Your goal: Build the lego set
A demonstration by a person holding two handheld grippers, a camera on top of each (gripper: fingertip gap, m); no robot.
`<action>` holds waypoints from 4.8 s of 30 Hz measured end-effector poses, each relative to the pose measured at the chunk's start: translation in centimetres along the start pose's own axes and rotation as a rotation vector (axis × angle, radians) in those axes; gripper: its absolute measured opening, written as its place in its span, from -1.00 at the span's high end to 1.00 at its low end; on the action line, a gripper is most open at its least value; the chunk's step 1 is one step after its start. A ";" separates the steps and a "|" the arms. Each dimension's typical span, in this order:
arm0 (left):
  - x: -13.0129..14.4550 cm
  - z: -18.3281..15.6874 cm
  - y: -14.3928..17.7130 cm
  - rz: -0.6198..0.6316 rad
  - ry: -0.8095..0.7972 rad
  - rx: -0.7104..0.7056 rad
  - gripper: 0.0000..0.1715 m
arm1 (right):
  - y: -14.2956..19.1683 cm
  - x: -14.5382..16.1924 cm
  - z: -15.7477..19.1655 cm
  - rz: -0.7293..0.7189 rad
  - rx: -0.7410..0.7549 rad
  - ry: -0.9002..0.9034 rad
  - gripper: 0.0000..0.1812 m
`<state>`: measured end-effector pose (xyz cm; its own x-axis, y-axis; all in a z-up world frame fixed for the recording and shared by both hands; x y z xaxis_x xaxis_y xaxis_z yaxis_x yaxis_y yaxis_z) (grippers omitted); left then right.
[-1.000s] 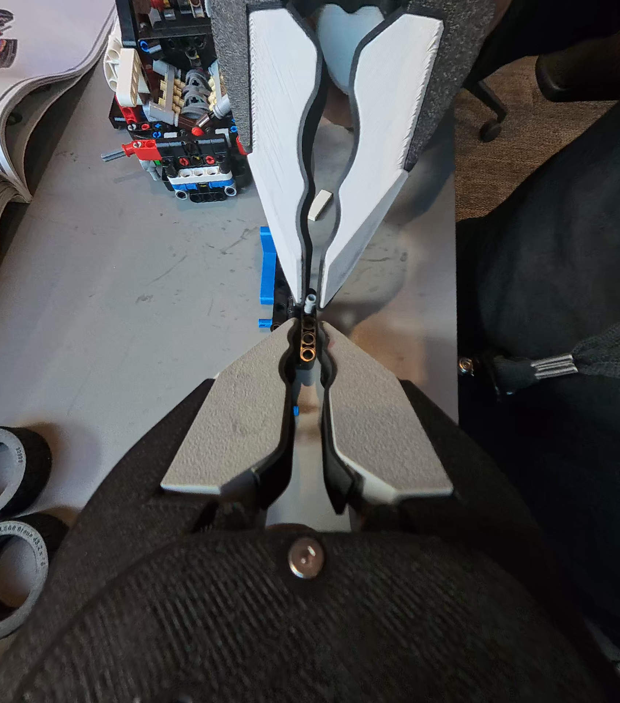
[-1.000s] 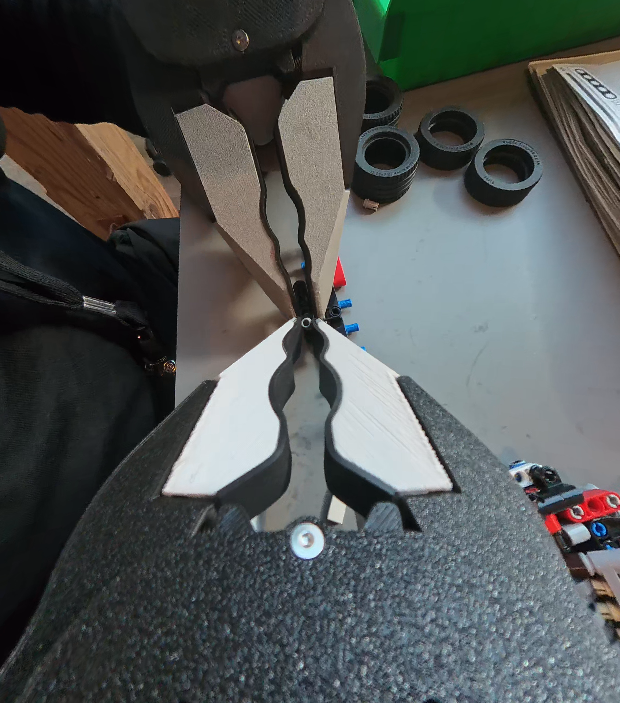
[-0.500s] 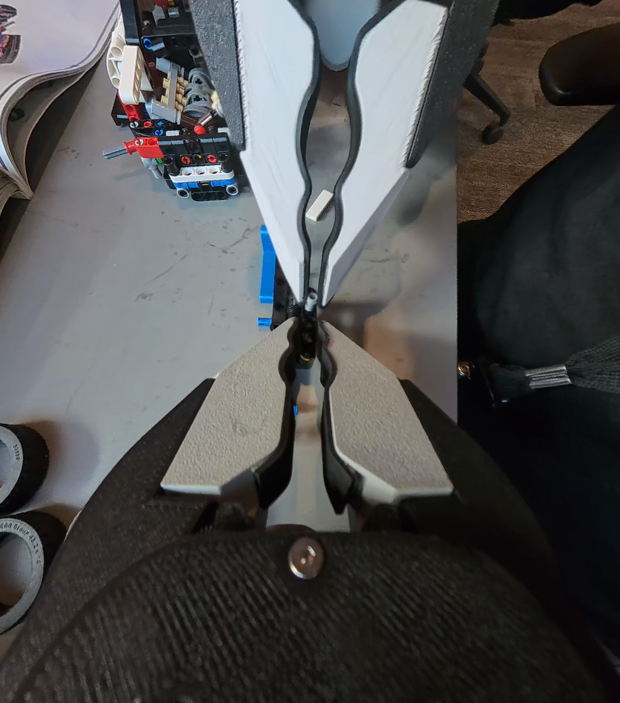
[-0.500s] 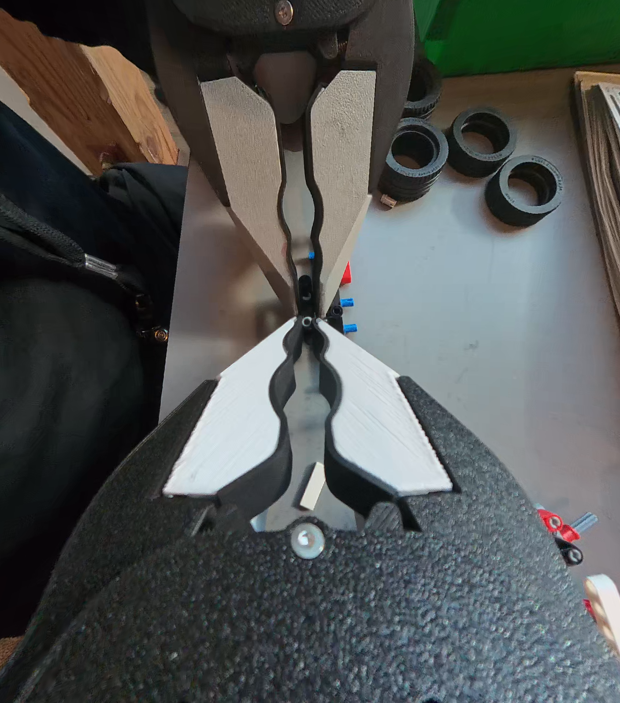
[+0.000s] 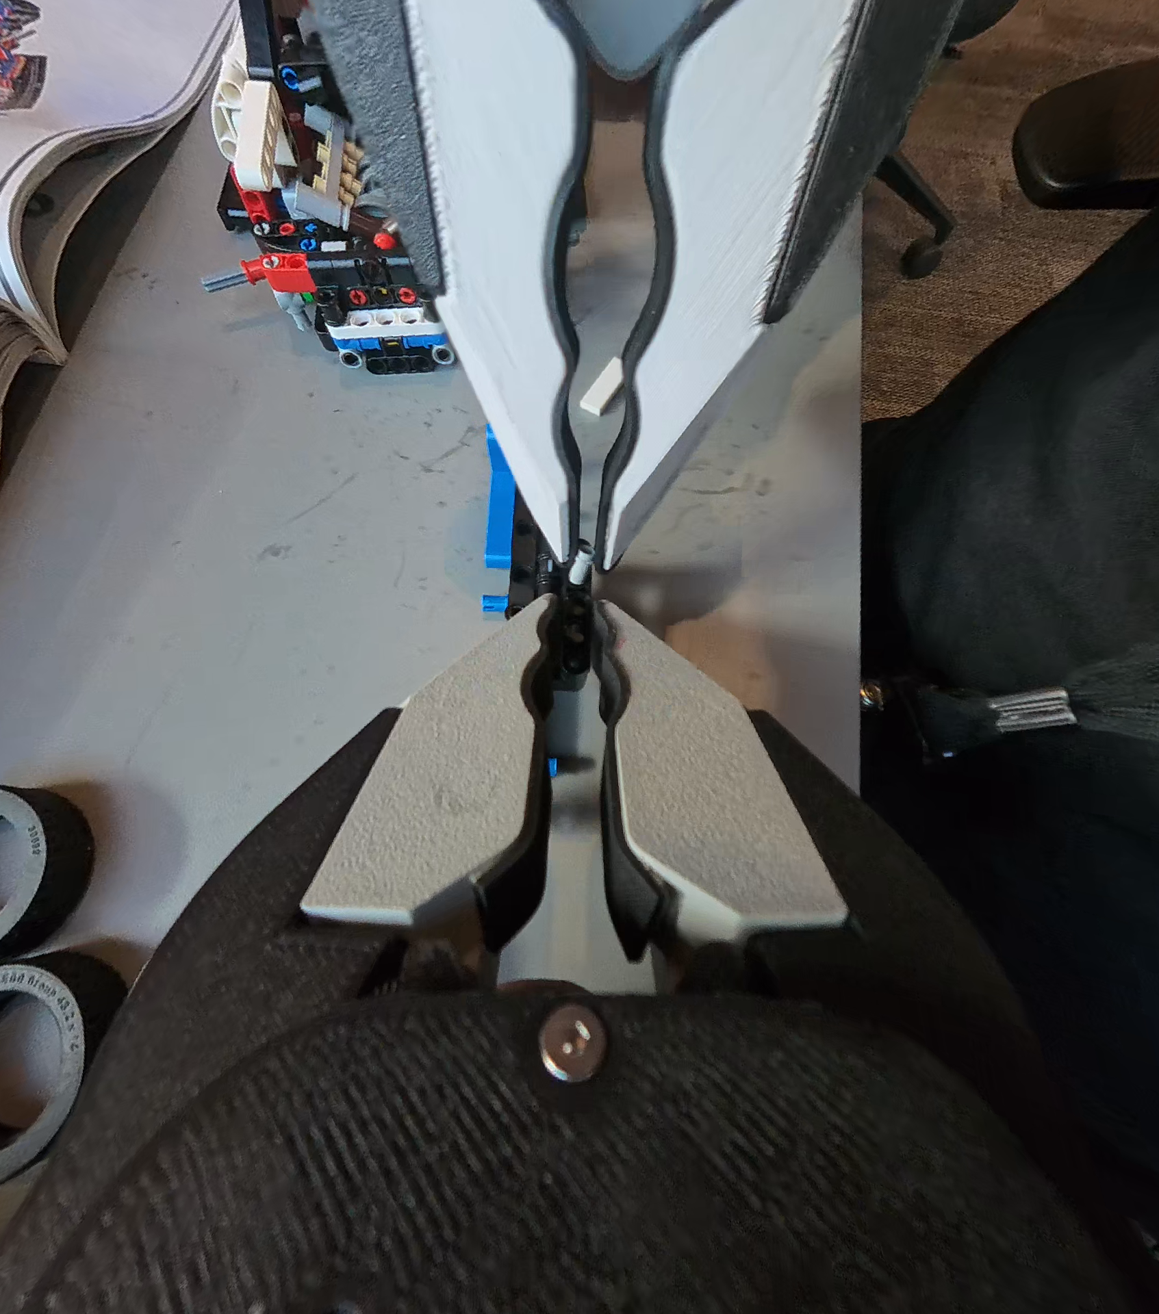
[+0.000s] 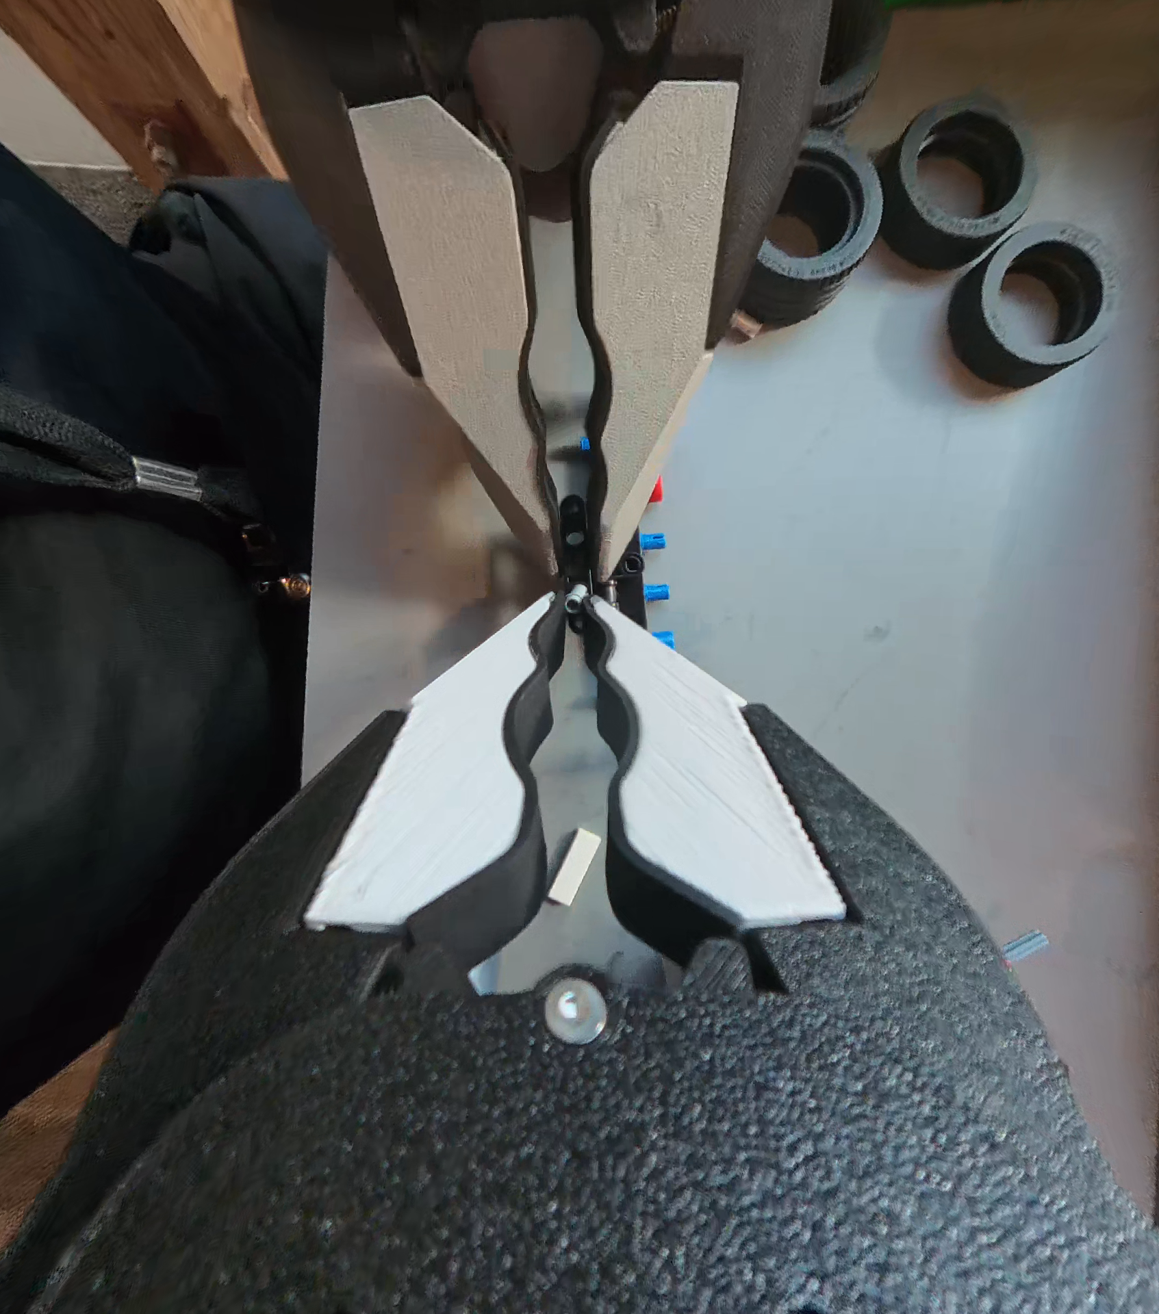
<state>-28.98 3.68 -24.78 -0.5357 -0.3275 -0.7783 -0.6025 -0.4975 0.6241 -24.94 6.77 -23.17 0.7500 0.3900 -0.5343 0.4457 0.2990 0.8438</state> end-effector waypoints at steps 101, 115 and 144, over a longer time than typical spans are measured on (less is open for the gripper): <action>2.1 2.3 9.0 0.265 0.306 -0.432 0.86 | 8.9 6.9 0.2 -0.696 0.340 -0.262 0.82; 1.8 4.3 4.3 0.762 -0.333 -0.010 0.84 | 9.6 6.4 1.1 -0.721 0.276 -0.252 0.82; -2.4 5.8 5.0 0.309 -0.147 -0.260 0.91 | 10.0 6.6 0.7 -0.721 0.320 -0.224 0.81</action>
<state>-34.16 6.65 -19.43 -0.7577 -0.3840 -0.5276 -0.2413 -0.5863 0.7733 -15.22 11.66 -18.24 0.2903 0.0035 -0.9569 0.9483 0.1334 0.2881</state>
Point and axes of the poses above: each gripper's, where its closed fingertips meet, y back along the fingers, x out of its underside, z = x × y across the jaws, the point moved 4 cm from there along y, back along the fingers, and after that the axes turned 6 degrees about -y, right-handed, at the moved point
